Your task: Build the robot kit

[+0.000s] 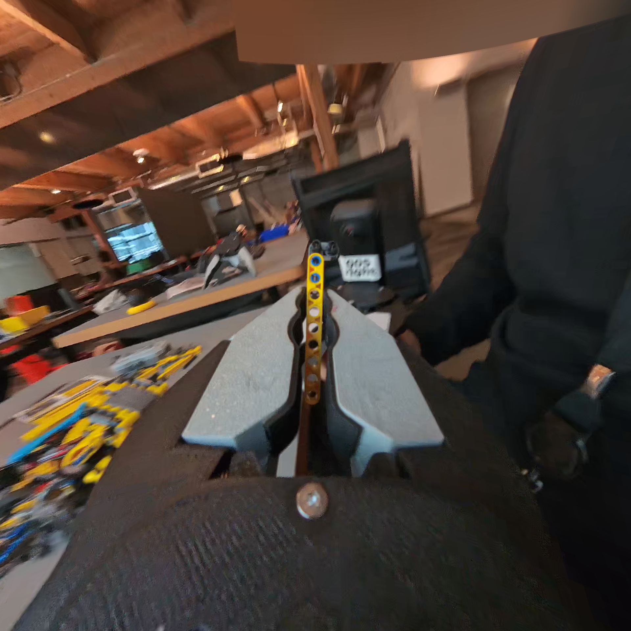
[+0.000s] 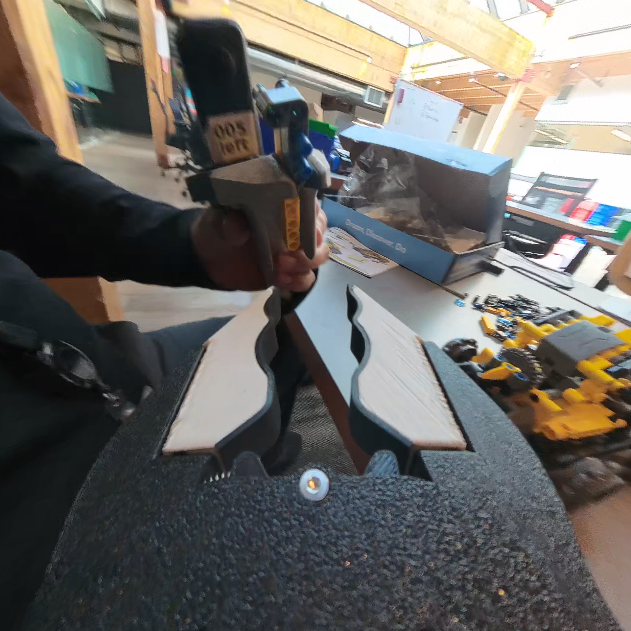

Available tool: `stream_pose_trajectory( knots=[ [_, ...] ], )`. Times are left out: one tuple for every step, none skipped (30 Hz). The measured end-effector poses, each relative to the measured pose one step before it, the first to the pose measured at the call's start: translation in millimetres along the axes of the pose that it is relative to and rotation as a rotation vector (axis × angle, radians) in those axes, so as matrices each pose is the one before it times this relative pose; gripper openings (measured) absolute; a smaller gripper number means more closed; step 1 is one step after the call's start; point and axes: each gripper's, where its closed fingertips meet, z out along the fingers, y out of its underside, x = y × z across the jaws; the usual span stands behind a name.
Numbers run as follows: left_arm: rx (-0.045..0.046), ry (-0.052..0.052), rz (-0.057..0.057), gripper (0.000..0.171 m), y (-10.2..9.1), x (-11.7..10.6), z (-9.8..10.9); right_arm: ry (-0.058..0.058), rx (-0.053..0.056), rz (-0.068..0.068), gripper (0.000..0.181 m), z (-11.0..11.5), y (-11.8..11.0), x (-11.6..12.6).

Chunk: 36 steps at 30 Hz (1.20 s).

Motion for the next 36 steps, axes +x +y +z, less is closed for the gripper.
stream_pose_trajectory(
  knots=[
    [0.07464, 0.0353, -0.0579, 0.005, -7.98, 2.68, -2.44, -0.0175, 0.0263, 0.0395, 0.037, 0.21, -5.65, -2.97],
    [0.08649, 0.0473, -0.0656, 0.005, -9.12, 4.72, -3.34, -0.0029, 0.0279, 0.0345, 0.037, -0.12, -6.26, -0.67],
    [0.09628, 0.0517, -0.0788, 0.005, -9.91, 4.94, -3.95, -0.0096, 0.0242, 0.0287, 0.038, -0.09, -6.04, -1.23],
    [0.09578, 0.0476, -0.0772, 0.005, -9.87, 4.04, -4.47, -0.0084, 0.0175, 0.0216, 0.038, 0.03, -5.57, -1.01],
    [0.09478, 0.0379, -0.0725, 0.005, -9.61, 2.97, -4.83, -0.0055, 0.0128, 0.016, 0.039, 0.2, -5.23, -0.57],
    [0.07546, 0.0248, -0.0605, 0.005, -7.15, 1.53, -4.3, -0.0108, 0.0135, 0.0117, 0.039, 0.08, -6.3, -1.74],
    [0.03546, 0.0037, -0.0329, 0.005, -1.95, -0.6, -2.77, -0.0222, 0.0126, 0.0084, 0.04, 0.38, -6.71, -4.29],
    [0.02046, 0.0059, -0.0176, 0.004, -0.56, 0.2, -1.08, -0.0319, 0.0023, 0.0084, 0.04, 1.16, -5.39, -6.52],
    [0.01815, 0.0099, -0.0137, 0.004, -0.82, 1.15, 0.52, -0.0227, -0.0057, 0.0052, 0.04, 1.56, -3.96, -6.1],
    [0.02165, 0.0128, -0.0139, 0.004, -2.01, 1.94, 1.3, -0.0075, -0.0013, -0.0025, 0.04, 1.67, -3.52, -4.81],
    [0.02895, 0.0197, -0.0132, 0.005, -3.4, 3.25, 1.66, 0.0019, -0.0031, -0.0018, 0.04, 2.2, -1.99, -3.7],
    [0.03177, 0.0185, -0.0083, 0.004, -4.07, 3.52, 1.69, 0.0012, -0.0187, 0.009, 0.04, 2.61, 1.22, -3.13],
    [0.02207, 0.0074, -0.0017, 0.004, -2.49, 1.92, 1.51, -0.0109, -0.0159, 0.018, 0.04, 2.91, 1.5, -4.62],
    [0.02533, -0.0013, -0.002, 0.005, -2.66, 0.58, 0.79, -0.02, -0.0042, 0.0187, 0.04, 2.72, 0.02, -5.99],
    [0.03298, -0.0004, -0.0106, 0.005, -2.81, 0.44, 0.39, -0.0058, -0.0077, 0.012, 0.037, 2.83, 0.29, -3.95],
    [0.01635, -0.0078, -0.0113, 0.004, 0.74, -0.82, 0.57, 0.0075, -0.0099, 0.0017, 0.035, 2.48, -0.19, -2.19],
    [0.00909, 0.0018, -0.0068, 0.004, 2.34, 0.88, 1.08, 0.0166, -0.0034, -0.0123, 0.033, 1.58, -1.9, -1.32],
    [0.01247, -0.0053, -0.0118, 0.005, 2.2, 0.05, 1.39, 0.0315, -0.0018, -0.0257, 0.031, 0.38, -2.52, 1.37],
    [0.00572, 0.0009, -0.011, 0.005, 3.46, 0.86, 1.83, 0.0278, -0.0099, -0.0263, 0.03, 0.44, -1.66, 1.22],
    [0.01405, 0.0135, -0.0152, 0.004, 1.78, 2.57, 1.54, 0.011, -0.0123, -0.0272, 0.031, 0.03, -1.43, -0.72],
    [0.0114, 0.0041, -0.014, 0.004, 1.48, 0.77, 1.24, 0.0039, 0.0011, -0.029, 0.029, -0.65, -3.21, -2.0],
    [0.00526, 0.002, -0.0054, 0.004, 1.38, 0.46, 0.82, 0.01, -0.0074, -0.0364, 0.03, -0.68, -1.47, -0.79],
    [0.00267, -0.0076, -0.0007, 0.004, 0.48, -1.19, 0.27, 0.0137, -0.0091, -0.0302, 0.03, -0.89, -0.89, 0.18],
    [-0.00395, -0.0172, 0.0075, 0.004, 0.77, -2.79, -0.17, 0.0148, -0.0095, -0.0236, 0.028, -0.63, -0.34, 1.05],
    [-0.01617, -0.0335, 0.0212, 0.004, 2.0, -5.14, -0.74, 0.012, -0.01, -0.023, 0.022, -0.59, 0.38, 0.66],
    [-0.01645, -0.0362, 0.0271, 0.004, 1.66, -5.55, -0.96, 0.0249, -0.0114, -0.0283, 0.02, -0.48, 1.11, 1.93],
    [-0.00237, -0.0349, 0.0135, 0.004, -0.35, -5.57, -1.38, 0.0414, -0.0111, -0.0409, 0.02, -0.65, 1.6, 4.3],
    [-0.00216, -0.0252, 0.004, 0.004, -0.14, -4.29, -1.19, 0.0285, -0.0135, -0.0358, 0.021, -0.38, 2.26, 2.98],
    [-0.00598, -0.0201, 0.0061, 0.004, 0.76, -3.1, -1.28, 0.0089, -0.0144, -0.0128, 0.02, 0.06, 2.23, 1.23],
    [-0.01004, -0.0302, 0.0122, 0.004, 1.36, -4.01, -1.37, 0.0018, -0.0138, 0.0025, 0.019, 0.38, 2.44, 1.33],
    [-0.00774, -0.0382, 0.012, 0.004, 0.41, -5.23, -2.12, 0.0033, -0.0144, 0.0061, 0.018, 0.84, 3.15, 2.35],
    [-0.00987, -0.0475, 0.0099, 0.004, 0.32, -7.13, -2.63, 0.0048, -0.0163, 0.0029, 0.017, 1.39, 3.97, 3.08],
    [-0.01299, -0.0613, 0.0247, 0.004, 0.58, -8.87, -3.07, 0.0019, -0.0215, -0.0058, 0.017, 1.64, 5.25, 2.99],
    [-0.01572, -0.08, 0.0442, 0.004, 0.51, -10.93, -3.31, 0.003, -0.0246, -0.007, 0.017, 1.88, 6.12, 3.2],
    [-0.02169, -0.092, 0.0458, 0.004, 1.26, -12.36, -3.32, 0.0045, -0.0245, 0.0009, 0.018, 2.1, 6.49, 3.25],
    [-0.00749, -0.0535, 0.0243, 0.004, -0.03, -6.96, -2.05, 0.0055, -0.0252, 0.0113, 0.019, 2.52, 7.01, 3.43]
  ],
)
